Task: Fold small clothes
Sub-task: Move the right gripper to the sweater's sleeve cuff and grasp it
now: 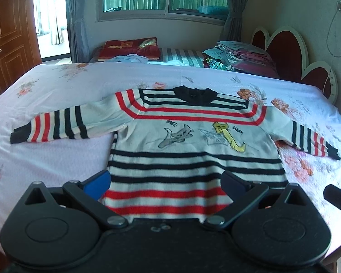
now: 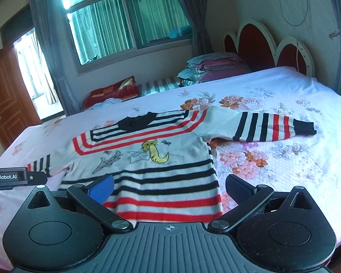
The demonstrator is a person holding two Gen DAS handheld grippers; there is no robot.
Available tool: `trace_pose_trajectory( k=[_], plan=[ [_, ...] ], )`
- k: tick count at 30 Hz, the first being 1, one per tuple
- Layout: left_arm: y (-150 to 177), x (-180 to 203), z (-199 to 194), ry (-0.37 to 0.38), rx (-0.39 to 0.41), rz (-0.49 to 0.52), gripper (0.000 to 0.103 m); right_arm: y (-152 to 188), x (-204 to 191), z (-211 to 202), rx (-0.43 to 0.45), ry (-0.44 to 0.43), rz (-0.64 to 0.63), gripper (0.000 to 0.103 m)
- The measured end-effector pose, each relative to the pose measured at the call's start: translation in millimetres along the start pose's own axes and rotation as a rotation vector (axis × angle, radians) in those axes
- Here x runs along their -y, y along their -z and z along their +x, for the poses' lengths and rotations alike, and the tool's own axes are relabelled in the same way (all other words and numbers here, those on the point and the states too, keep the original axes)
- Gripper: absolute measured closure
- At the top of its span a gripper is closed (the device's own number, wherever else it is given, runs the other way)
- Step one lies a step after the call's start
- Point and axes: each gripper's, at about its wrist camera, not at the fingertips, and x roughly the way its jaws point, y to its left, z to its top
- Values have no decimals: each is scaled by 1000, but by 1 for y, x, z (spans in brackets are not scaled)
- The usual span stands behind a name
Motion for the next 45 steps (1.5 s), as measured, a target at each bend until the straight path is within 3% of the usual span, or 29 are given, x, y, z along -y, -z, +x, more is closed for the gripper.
trace_pose_trajectory(
  k=[13, 20, 25, 26, 27, 28, 39, 45],
  plan=[
    [-46, -30, 78, 26, 0, 54, 0, -29, -7, 72, 20, 98, 71, 0],
    [-58, -29, 121, 64, -38, 61, 0, -41, 20, 98, 29, 187, 121, 1],
    [-65, -11, 145, 45, -43, 71, 1, -48, 63, 118, 12, 242, 152, 1],
    [-66, -6, 149, 37, -39, 73, 1, -49, 74, 122, 10, 247, 157, 5],
    [-67, 0, 154, 27, -38, 76, 1, -51, 86, 128, 2, 254, 159, 20],
    [-68, 6, 159, 15, -39, 81, 2, -53, 99, 135, -12, 261, 165, 28],
    [-79, 62, 204, -35, -98, 31, 2, -62, 264, 202, -110, 388, 361, 28],
    [-82, 78, 212, -55, -96, 69, 2, -65, 308, 222, -129, 410, 435, 28]
  ],
)
